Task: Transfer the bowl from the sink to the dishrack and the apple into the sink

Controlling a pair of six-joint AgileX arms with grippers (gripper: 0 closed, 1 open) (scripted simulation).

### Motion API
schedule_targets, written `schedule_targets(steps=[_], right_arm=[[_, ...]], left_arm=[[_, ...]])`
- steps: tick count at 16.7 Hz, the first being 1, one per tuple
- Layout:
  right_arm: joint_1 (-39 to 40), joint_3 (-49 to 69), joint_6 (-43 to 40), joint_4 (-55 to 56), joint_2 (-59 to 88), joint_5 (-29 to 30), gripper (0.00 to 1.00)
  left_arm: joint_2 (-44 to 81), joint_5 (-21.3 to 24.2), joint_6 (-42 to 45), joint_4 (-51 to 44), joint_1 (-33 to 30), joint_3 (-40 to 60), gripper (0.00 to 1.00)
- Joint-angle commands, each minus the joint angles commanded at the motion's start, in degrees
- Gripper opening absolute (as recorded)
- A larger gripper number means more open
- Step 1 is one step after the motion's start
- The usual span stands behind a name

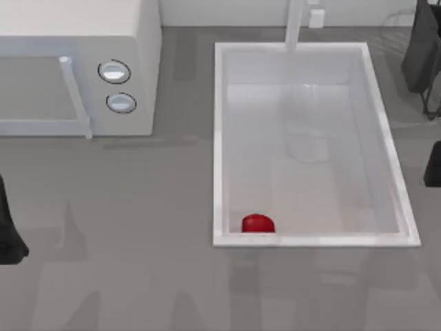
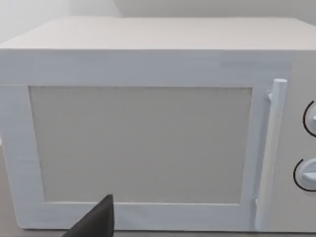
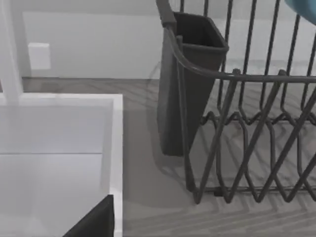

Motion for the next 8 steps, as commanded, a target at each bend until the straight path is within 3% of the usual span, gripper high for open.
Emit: schedule_targets(steps=[8], right_arm=[[-10.44, -10.56, -0.43, -33.12, -50.44, -13.31, 1.0]], left_arm=[[0.0, 0.0, 0.0, 0.0, 0.0, 0.0, 1.0]])
